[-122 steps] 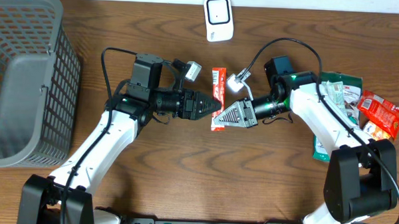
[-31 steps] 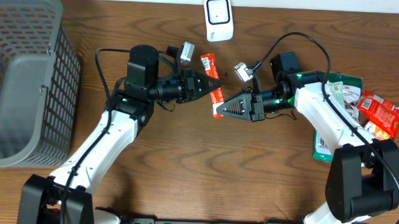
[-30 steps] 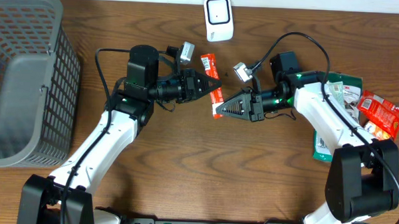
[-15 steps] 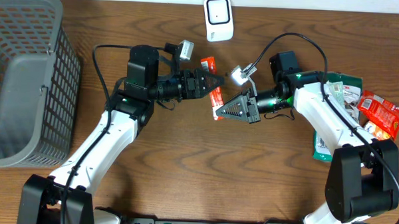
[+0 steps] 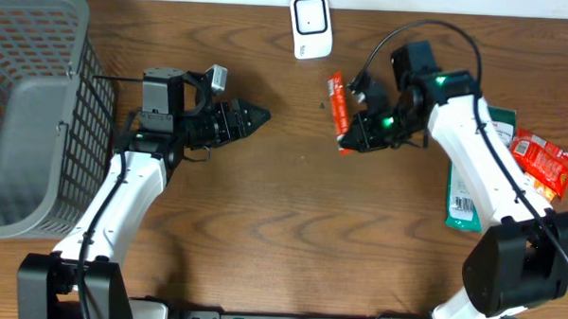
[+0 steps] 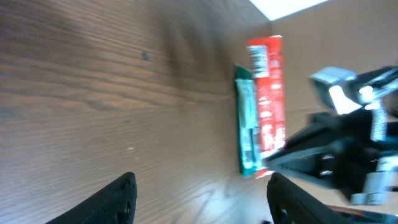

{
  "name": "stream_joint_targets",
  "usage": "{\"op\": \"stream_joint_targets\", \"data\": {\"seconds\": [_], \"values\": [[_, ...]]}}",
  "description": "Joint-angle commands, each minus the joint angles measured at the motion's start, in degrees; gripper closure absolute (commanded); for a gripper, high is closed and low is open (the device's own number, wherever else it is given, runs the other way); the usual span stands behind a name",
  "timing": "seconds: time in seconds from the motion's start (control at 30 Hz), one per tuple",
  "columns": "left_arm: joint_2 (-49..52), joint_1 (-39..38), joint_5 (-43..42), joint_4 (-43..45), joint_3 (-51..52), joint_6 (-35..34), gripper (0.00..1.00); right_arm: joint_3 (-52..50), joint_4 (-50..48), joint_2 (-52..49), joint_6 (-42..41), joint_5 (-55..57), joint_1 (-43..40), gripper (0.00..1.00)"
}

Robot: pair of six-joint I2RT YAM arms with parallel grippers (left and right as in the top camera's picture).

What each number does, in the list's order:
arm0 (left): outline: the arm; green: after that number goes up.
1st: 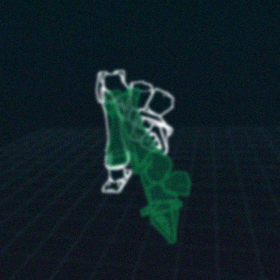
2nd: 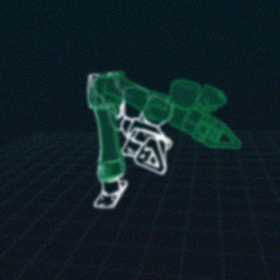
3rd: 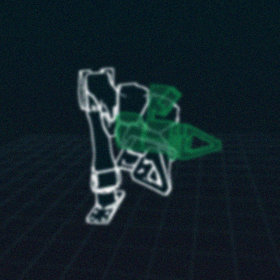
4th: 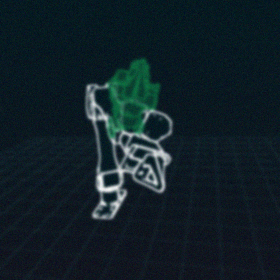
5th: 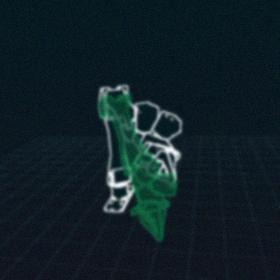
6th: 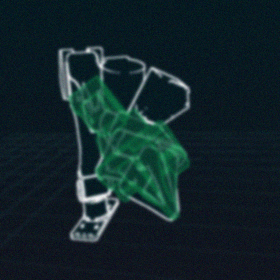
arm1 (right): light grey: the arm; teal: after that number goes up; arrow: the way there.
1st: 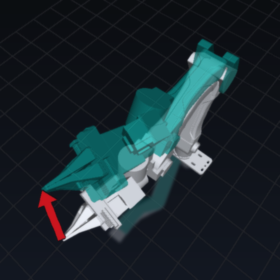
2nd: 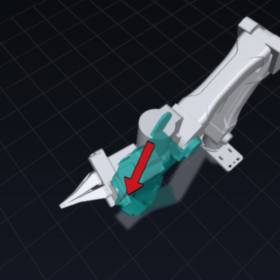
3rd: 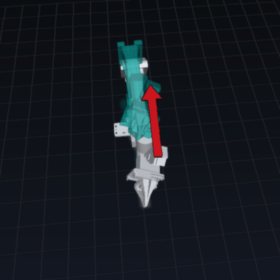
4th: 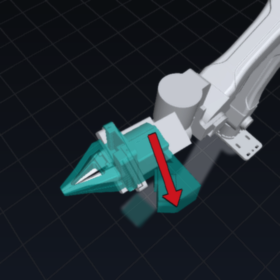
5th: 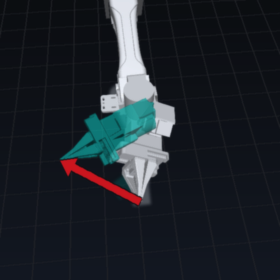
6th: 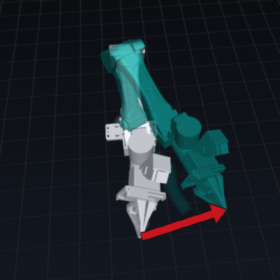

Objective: Scan the item barcode
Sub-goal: 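Retract the left arm to rest and lift the sachet with right, then carry the red sachet to the white scanner with the right gripper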

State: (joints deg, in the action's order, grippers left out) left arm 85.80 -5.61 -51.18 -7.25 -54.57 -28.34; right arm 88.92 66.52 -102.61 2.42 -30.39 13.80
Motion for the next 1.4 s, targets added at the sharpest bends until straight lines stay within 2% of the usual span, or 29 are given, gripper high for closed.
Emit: {"op": "stream_joint_targets", "data": {"seconds": [0.0,0.07,0.2,0.33,0.4,0.53,0.57,0.67,0.7,1.0,1.13,1.37], "values": [[-0.2,0.3,7.8,-3.6,-0.1,5.7,0.32,8.0,4.6,0.8,-4.6,18.3,0.9,0.99],[-0.2,0.3,12.1,-7.1,-0.9,6.3,0.32,13.2,9.0,0.8,-6.3,26.6,1.2,0.99],[-0.2,0.3,18.1,-16.4,-6.0,8.6,0.32,18.6,12.5,0.7,-7.1,31.8,1.2,0.99],[-0.2,0.3,33.2,-33.4,-16.6,11.9,0.32,24.3,15.7,-0.1,-7.1,37.8,1.2,0.99],[-0.2,0.3,39.2,-36.8,-19.0,11.9,0.32,25.0,15.1,-0.2,-7.1,41.4,1.3,0.99],[-0.2,0.3,40.1,-36.9,-18.7,11.8,0.31,24.9,9.1,-0.2,-1.7,44.3,2.1,0.99],[-0.2,0.3,40.2,-37.1,-18.7,11.8,0.25,24.9,7.3,-0.2,0.4,44.2,2.2,0.99],[-0.2,0.3,40.1,-37.1,-18.7,11.8,0.20,24.9,4.8,-0.2,7.0,43.8,2.4,0.99],[-0.2,0.3,40.2,-37.1,-18.7,11.8,0.18,24.9,4.5,-0.2,7.5,43.8,2.4,0.99],[-0.2,0.3,40.2,-37.1,-18.7,11.8,0.17,24.9,2.9,-0.2,7.6,40.1,2.4,0.99],[-0.2,0.3,40.2,-37.1,-18.7,11.8,0.17,24.9,1.7,-0.2,17.1,34.9,2.4,0.99],[-0.2,0.3,40.1,-37.1,-18.7,11.8,0.17,24.9,-2.1,-0.9,31.6,34.6,2.4,0.99]]}}
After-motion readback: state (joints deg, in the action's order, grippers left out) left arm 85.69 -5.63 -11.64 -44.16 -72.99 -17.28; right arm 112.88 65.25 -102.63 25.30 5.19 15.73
